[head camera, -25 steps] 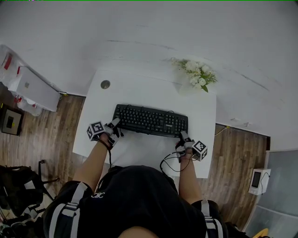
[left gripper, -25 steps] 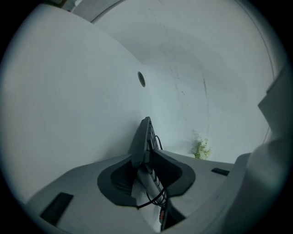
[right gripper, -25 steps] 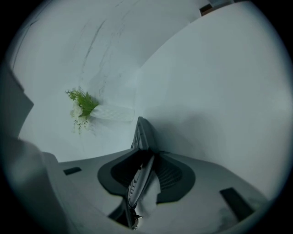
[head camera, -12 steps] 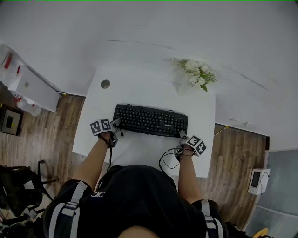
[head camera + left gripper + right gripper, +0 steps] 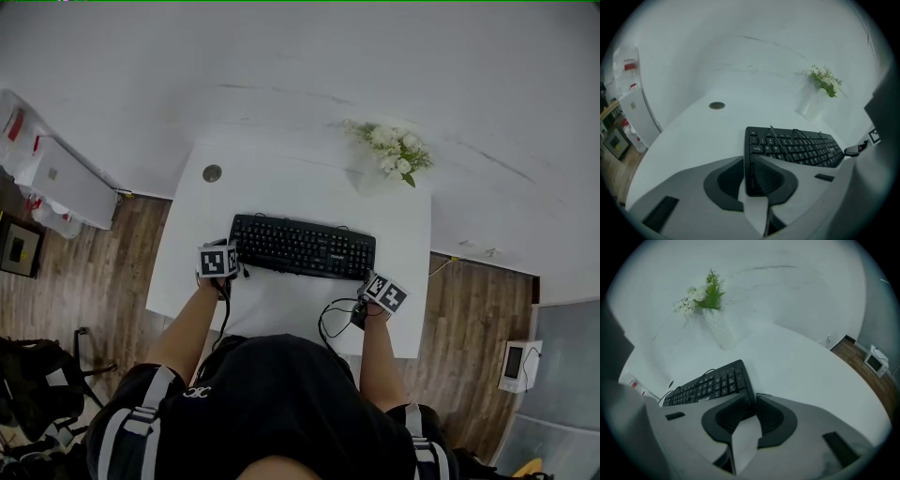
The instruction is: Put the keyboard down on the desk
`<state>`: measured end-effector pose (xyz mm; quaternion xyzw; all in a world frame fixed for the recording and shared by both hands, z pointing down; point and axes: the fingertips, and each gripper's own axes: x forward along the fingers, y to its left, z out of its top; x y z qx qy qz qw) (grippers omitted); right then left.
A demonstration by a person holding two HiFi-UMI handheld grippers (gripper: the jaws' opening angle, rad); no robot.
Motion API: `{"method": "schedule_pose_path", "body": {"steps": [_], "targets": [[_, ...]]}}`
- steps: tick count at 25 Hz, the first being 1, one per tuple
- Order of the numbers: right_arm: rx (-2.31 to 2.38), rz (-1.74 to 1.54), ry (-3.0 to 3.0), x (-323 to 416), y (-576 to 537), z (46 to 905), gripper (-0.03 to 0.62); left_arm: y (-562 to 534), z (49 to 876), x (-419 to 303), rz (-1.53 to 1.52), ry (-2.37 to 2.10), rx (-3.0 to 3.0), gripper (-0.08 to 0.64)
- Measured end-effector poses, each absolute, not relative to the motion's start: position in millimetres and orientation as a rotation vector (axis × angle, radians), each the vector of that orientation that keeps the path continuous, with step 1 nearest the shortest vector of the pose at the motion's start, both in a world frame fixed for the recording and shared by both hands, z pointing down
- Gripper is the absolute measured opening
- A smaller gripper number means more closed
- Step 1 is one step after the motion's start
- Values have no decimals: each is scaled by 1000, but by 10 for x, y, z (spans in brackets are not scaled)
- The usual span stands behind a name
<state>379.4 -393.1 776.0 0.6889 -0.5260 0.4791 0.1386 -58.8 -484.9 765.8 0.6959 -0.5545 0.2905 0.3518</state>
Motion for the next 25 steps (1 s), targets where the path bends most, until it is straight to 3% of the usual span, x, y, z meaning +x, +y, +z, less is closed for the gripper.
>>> {"method": "schedule_pose_path", "body": {"steps": [1, 2, 7, 13, 25], "targets": [[2000, 1370, -1543, 3804, -3933, 7718, 51, -4855, 7617, -617, 751, -1462, 1806, 35], [2002, 1359, -1580, 3793, -3947, 7666, 6, -4861, 7575, -633, 740, -1477, 1815, 3], [2004, 1269, -1779, 3678, -4056, 7376, 5, -4888, 7384, -647, 713, -1507, 1875, 3], [1908, 906, -1901, 3464, -4280, 7075, 6, -4983, 7018, -456, 726, -1517, 2030, 3], [2081, 480, -2404, 3044, -4764, 5328, 3, -5238, 5675, 87, 475, -1531, 2369, 3]]}}
